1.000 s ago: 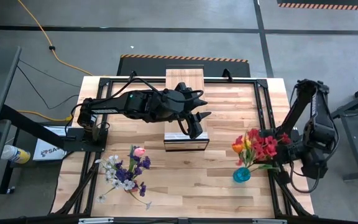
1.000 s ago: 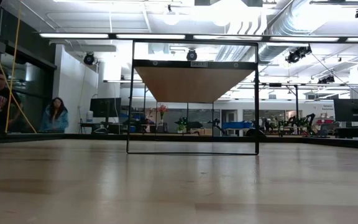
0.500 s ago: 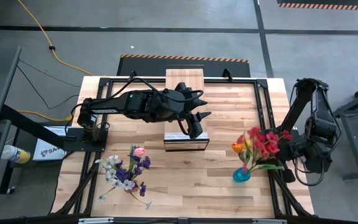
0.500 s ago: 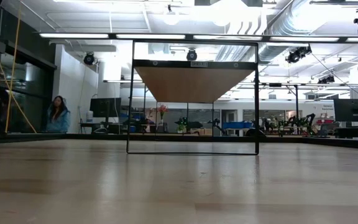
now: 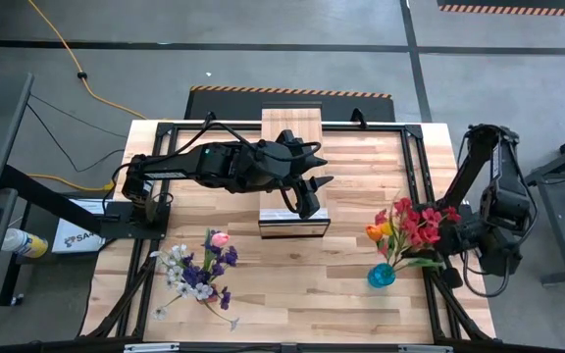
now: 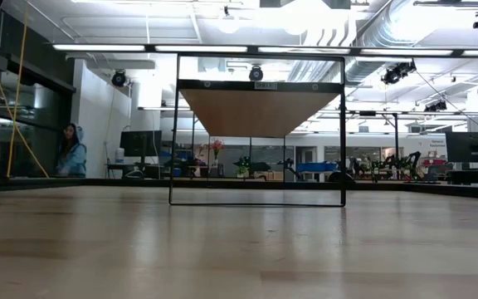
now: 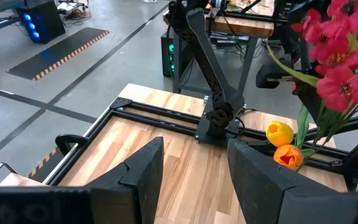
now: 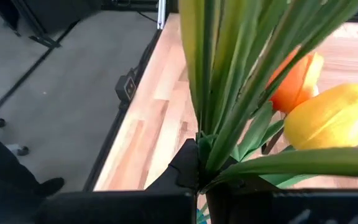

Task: Pick and place flowers into a vace then onto a shelf
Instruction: Put the red flowers into the blue vase, then put the red vase with flowers on the shelf

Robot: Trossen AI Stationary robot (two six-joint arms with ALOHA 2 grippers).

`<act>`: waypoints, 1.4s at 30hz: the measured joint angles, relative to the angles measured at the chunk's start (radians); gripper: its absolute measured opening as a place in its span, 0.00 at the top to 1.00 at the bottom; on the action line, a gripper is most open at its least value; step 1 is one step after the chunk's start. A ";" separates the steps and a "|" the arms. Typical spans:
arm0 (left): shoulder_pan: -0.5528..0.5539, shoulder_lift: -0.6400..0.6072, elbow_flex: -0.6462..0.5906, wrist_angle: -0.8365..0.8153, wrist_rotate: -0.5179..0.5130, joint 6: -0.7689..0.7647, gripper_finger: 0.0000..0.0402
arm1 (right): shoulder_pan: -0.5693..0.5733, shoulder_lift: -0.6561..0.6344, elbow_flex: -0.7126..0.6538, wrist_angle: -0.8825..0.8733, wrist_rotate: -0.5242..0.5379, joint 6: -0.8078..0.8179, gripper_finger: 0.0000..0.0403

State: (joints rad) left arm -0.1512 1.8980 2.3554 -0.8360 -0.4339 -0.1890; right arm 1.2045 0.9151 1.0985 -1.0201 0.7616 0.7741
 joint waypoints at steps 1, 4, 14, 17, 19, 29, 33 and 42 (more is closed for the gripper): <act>0.000 0.000 0.000 0.000 0.000 0.000 0.47 | 0.000 0.008 0.000 -0.005 0.000 0.000 1.00; 0.000 0.000 0.000 0.001 0.000 0.000 0.47 | 0.000 0.035 0.000 -0.023 -0.006 0.004 1.00; 0.000 0.000 0.000 0.005 -0.001 0.000 0.47 | 0.000 0.069 0.000 -0.032 -0.035 0.038 1.00; 0.000 0.000 0.000 0.005 -0.001 0.000 0.47 | 0.000 0.069 0.000 -0.032 -0.035 0.054 0.98; 0.000 0.000 0.000 0.005 -0.001 0.000 0.47 | 0.000 0.069 -0.001 -0.032 -0.038 0.056 0.96; 0.000 0.000 0.000 0.004 0.000 0.000 0.47 | 0.000 0.069 -0.002 -0.048 -0.050 0.063 0.82; 0.000 0.000 0.000 0.004 0.000 0.000 0.47 | 0.000 0.067 -0.002 -0.072 -0.106 0.059 0.77; 0.000 0.000 0.000 0.004 0.000 0.000 0.47 | 0.000 0.038 -0.002 -0.105 -0.255 0.064 0.71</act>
State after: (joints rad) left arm -0.1510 1.8977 2.3550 -0.8319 -0.4343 -0.1890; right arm 1.2049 0.9532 1.0966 -1.1251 0.5061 0.8376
